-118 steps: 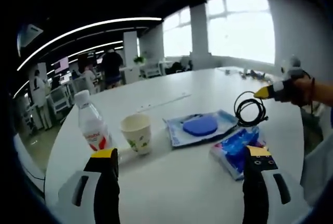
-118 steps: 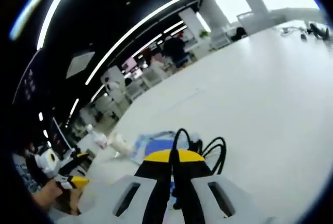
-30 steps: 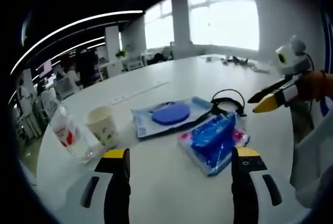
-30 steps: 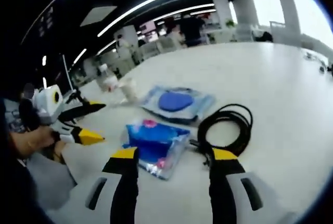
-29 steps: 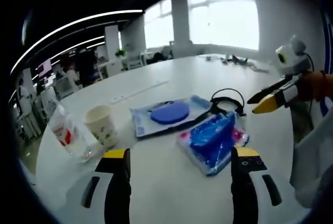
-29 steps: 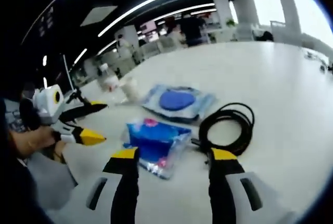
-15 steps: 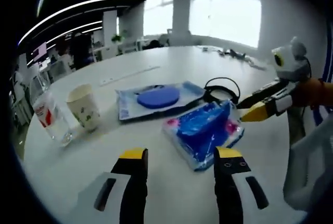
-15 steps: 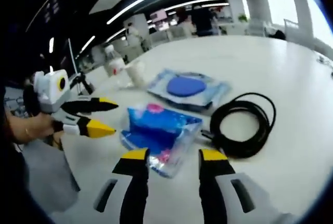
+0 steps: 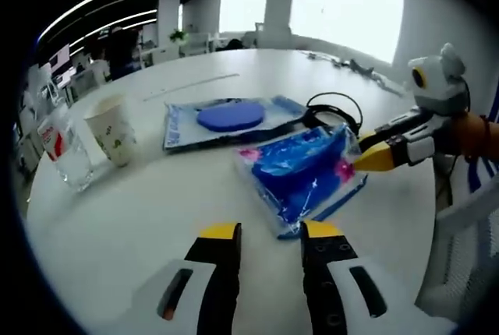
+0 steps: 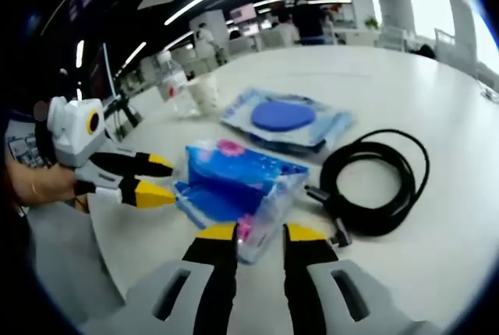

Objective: Arrange the tabletop items into an orderly group along one side of the table until the central work area is clear of visible clutter.

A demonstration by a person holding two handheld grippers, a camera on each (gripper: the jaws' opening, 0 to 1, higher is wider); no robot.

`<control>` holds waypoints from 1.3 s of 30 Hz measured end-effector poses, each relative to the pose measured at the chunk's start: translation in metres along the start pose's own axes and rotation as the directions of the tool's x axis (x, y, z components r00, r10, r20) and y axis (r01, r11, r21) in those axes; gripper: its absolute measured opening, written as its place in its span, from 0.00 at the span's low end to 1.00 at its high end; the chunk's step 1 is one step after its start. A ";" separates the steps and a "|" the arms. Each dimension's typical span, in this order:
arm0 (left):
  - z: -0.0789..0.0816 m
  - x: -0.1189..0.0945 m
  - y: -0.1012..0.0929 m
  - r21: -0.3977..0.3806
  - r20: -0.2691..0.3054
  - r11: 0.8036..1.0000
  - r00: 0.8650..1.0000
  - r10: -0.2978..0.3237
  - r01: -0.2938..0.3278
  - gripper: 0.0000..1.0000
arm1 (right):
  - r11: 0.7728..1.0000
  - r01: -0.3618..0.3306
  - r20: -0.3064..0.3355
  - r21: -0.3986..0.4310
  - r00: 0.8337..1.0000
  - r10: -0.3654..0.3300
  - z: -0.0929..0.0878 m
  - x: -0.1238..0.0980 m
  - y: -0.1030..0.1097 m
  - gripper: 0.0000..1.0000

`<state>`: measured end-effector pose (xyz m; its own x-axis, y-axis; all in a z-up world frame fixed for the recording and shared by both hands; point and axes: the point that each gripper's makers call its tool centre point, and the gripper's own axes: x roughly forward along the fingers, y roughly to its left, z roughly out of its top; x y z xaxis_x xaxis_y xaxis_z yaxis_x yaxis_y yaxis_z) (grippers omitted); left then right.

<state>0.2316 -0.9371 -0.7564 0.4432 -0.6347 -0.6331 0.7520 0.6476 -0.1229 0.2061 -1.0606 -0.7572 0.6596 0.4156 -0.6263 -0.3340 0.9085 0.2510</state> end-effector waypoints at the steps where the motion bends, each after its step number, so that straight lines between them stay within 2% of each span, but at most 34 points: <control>1: 0.001 0.000 0.000 -0.008 0.004 1.000 1.000 -0.002 0.002 0.23 | 1.000 0.001 -0.003 -0.003 1.000 -0.001 -0.001 0.000 0.000 0.13; 4: 0.001 0.002 0.000 -0.027 0.002 1.000 1.000 -0.008 0.008 0.16 | 1.000 -0.001 -0.004 -0.004 1.000 0.001 -0.001 0.001 0.002 0.12; 6: 0.003 0.002 -0.001 -0.009 0.016 1.000 1.000 -0.001 0.001 0.09 | 1.000 -0.011 -0.004 0.003 1.000 0.011 -0.001 0.002 0.004 0.12; 8: 0.002 0.004 -0.003 0.006 0.007 1.000 1.000 0.003 -0.003 0.08 | 1.000 -0.009 -0.008 -0.008 1.000 0.009 -0.002 0.002 0.004 0.11; 19: -0.002 0.000 -0.004 -0.017 -0.015 1.000 1.000 -0.007 0.006 0.02 | 0.999 -0.028 -0.007 -0.023 1.000 0.028 0.000 0.001 0.008 0.02; 29: 0.010 -0.017 -0.007 -0.057 0.001 0.998 1.000 -0.018 0.018 0.00 | 0.996 -0.059 0.037 -0.061 0.997 0.061 0.025 -0.007 0.015 0.00; 39: 0.037 -0.030 -0.010 -0.024 0.033 0.999 0.999 -0.026 0.027 0.00 | 0.992 -0.066 0.082 -0.105 0.994 0.075 0.054 -0.021 0.016 0.00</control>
<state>0.2289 -0.9396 -0.7078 0.4392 -0.6647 -0.6043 0.7516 0.6404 -0.1581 0.2236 -1.0525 -0.7003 0.6860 0.4845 -0.5429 -0.4455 0.8696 0.2131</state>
